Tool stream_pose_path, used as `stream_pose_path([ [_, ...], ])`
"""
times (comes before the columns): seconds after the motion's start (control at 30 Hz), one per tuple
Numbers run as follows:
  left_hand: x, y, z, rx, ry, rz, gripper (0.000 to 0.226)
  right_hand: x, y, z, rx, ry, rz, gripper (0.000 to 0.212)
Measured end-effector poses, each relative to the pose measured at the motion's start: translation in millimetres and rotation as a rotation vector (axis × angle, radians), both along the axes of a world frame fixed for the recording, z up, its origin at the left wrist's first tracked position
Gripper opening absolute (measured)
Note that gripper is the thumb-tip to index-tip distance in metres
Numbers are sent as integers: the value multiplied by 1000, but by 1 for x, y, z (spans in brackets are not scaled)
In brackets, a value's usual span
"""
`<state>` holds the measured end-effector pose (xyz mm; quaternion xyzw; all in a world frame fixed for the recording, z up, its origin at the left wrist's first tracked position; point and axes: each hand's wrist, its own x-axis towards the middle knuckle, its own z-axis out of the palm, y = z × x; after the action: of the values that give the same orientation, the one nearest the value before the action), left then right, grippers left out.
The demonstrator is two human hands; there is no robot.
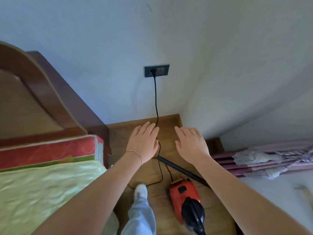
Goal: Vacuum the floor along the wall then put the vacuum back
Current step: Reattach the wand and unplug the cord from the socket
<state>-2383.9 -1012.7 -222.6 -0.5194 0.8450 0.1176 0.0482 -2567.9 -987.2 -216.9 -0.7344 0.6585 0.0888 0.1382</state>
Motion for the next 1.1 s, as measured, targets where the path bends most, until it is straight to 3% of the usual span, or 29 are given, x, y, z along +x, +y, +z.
stream_pose_path([
  [0.23,38,-96,13,-16,-27,67,50,41,-100,20,-87,33,-17,53],
  [0.53,14,-162,-18,151,275,332,49,46,-175,-8,-38,-2,-42,52],
  [0.63,-3,-187,-35,256,515,483,46,43,-207,-23,14,-166,-128,51],
  [0.77,-30,-229,-57,433,823,668,42,40,-257,-46,66,-647,-512,46],
  [0.83,-41,-243,-71,458,889,700,40,38,-278,-55,72,-780,-630,42],
  [1.0,-63,-239,-112,469,961,628,36,28,-305,-78,58,-964,-667,32],
  [1.1,-69,-225,-133,373,1034,680,30,28,-309,-90,99,-1050,-684,18],
])
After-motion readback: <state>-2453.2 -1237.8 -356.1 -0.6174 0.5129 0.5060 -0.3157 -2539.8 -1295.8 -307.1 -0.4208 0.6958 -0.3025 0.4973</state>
